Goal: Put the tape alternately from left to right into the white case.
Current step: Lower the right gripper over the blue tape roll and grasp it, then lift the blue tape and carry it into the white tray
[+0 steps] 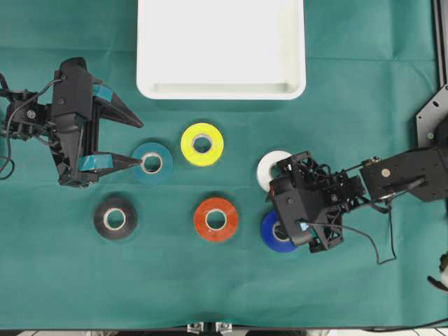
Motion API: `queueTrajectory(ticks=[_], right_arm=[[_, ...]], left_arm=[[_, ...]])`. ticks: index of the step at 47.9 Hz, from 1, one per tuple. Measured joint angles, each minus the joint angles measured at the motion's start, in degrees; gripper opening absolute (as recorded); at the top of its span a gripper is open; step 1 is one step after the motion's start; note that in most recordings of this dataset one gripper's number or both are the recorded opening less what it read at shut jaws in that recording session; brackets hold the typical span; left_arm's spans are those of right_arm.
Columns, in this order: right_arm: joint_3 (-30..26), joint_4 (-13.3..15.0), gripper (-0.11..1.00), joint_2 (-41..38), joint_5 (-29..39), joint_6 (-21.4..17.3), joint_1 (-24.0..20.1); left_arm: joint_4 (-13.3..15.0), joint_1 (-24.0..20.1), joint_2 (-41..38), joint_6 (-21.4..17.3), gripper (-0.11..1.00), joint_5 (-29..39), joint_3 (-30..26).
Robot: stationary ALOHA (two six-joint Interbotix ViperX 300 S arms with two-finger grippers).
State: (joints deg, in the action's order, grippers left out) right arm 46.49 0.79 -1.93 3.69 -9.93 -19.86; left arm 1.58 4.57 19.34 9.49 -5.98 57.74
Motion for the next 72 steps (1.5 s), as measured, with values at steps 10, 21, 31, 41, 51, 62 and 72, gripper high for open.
queueTrajectory(ticks=[10, 21, 31, 41, 51, 62, 72], right_arm=[[-0.1, 0.0, 0.76, -1.1, 0.6, 0.0, 0.0], [-0.2, 0.0, 0.75, -1.2, 1.2, 0.0, 0.0], [-0.6, 0.1, 0.48, -1.3, 1.2, -0.1, 0.0], [-1.7, 0.1, 0.26, -1.3, 1.3, 0.0, -0.1], [-2.5, 0.2, 0.26, -1.2, 1.3, 0.0, -0.1], [-2.9, 0.2, 0.26, 2.5, 1.8, -0.1, -0.1], [-2.9, 0.2, 0.26, 8.1, 1.8, -0.1, 0.6]], left_arm=[[0.1, 0.0, -1.1, 0.0, 0.62, 0.0, 0.0], [0.1, 0.0, -1.7, 0.0, 0.62, 0.0, -0.4], [0.1, 0.0, -1.7, 0.0, 0.62, 0.1, -0.5], [0.0, 0.0, -1.7, 0.0, 0.62, 0.0, -0.4], [0.1, 0.0, -1.7, 0.0, 0.62, 0.0, -0.5], [0.1, 0.0, -1.7, 0.0, 0.62, 0.0, -0.4], [0.1, 0.0, -1.7, -0.1, 0.62, 0.0, -0.4]])
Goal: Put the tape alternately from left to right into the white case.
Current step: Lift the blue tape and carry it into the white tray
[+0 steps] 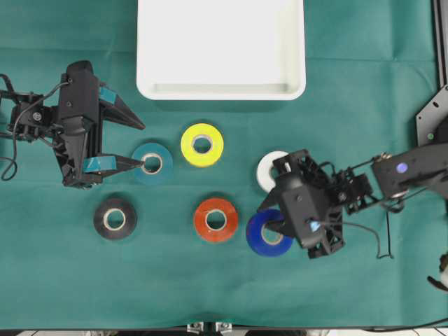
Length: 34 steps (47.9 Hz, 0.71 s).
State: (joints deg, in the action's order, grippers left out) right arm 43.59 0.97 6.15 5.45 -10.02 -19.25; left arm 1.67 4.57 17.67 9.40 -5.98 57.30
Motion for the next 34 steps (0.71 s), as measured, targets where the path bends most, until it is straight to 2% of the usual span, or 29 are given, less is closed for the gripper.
queueTrajectory(ticks=[10, 21, 25, 34], right_arm=[[0.0, 0.0, 0.26, 1.5, 0.0, 0.0, 2.9], [-1.1, 0.4, 0.26, 1.5, 0.1, 0.2, 11.0], [-1.7, 1.6, 0.26, 1.5, 0.1, 0.4, 14.8], [-2.7, 7.0, 0.26, 1.5, 0.1, 0.4, 22.3]], left_arm=[[0.0, 0.1, 0.1, 0.1, 0.62, 0.0, 0.0], [0.0, 0.0, 0.1, 0.1, 0.63, 0.1, 0.0], [0.0, 0.1, 0.1, 0.1, 0.62, 0.1, 0.1], [-0.1, 0.0, 0.1, 0.1, 0.62, 0.0, 0.0]])
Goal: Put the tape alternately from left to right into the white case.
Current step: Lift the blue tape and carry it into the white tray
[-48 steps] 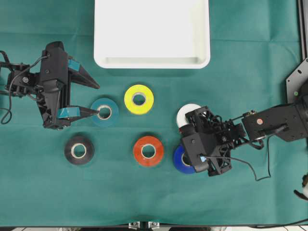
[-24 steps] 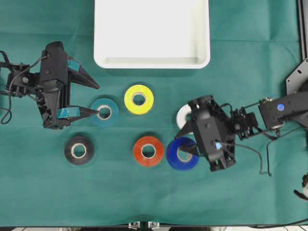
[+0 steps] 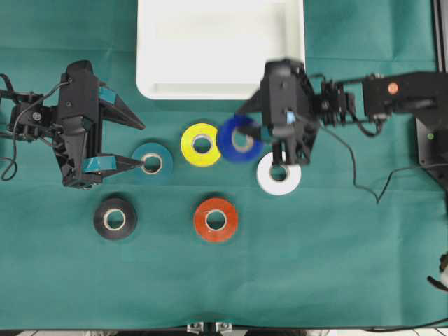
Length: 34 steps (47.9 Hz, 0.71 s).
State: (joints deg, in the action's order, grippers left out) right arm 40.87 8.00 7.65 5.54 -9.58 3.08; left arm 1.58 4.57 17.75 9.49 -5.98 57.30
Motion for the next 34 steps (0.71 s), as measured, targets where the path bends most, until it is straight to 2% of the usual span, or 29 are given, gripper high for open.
queueTrajectory(ticks=[6, 12, 20, 34], right_arm=[[-0.7, 2.6, 0.26, -0.2, -0.3, -0.1, 5.3], [-1.8, 4.0, 0.26, -1.8, -0.7, 0.0, 9.1], [-4.0, 4.1, 0.26, -5.6, -2.3, 0.0, 13.0], [-7.4, 4.4, 0.26, -12.1, -2.5, 0.0, 16.3]], left_arm=[[0.0, 0.0, 0.0, 0.0, 0.62, 0.1, 0.0], [0.1, 0.1, 0.0, 0.0, 0.62, 0.1, 0.0], [0.1, 0.1, -0.1, 0.0, 0.62, 0.1, 0.0], [0.1, 0.1, -0.1, 0.0, 0.62, 0.1, -0.1]])
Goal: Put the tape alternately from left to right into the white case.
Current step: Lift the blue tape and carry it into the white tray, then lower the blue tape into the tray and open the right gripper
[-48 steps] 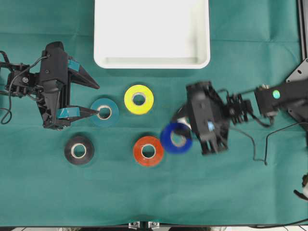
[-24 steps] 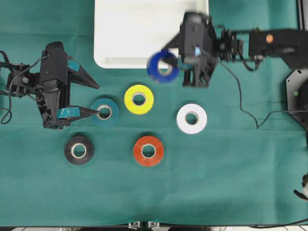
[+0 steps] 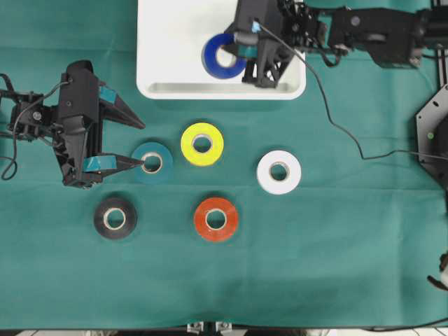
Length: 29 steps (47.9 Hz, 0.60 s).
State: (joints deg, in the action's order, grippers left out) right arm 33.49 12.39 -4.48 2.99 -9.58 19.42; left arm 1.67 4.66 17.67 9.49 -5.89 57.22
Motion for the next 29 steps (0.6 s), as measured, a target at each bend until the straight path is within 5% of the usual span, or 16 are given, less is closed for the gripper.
queueTrajectory(ticks=[29], right_arm=[[-0.4, 0.0, 0.26, -2.2, 0.0, -0.4, 0.4]], left_arm=[[-0.1, 0.0, 0.0, -0.1, 0.62, 0.0, 0.1]])
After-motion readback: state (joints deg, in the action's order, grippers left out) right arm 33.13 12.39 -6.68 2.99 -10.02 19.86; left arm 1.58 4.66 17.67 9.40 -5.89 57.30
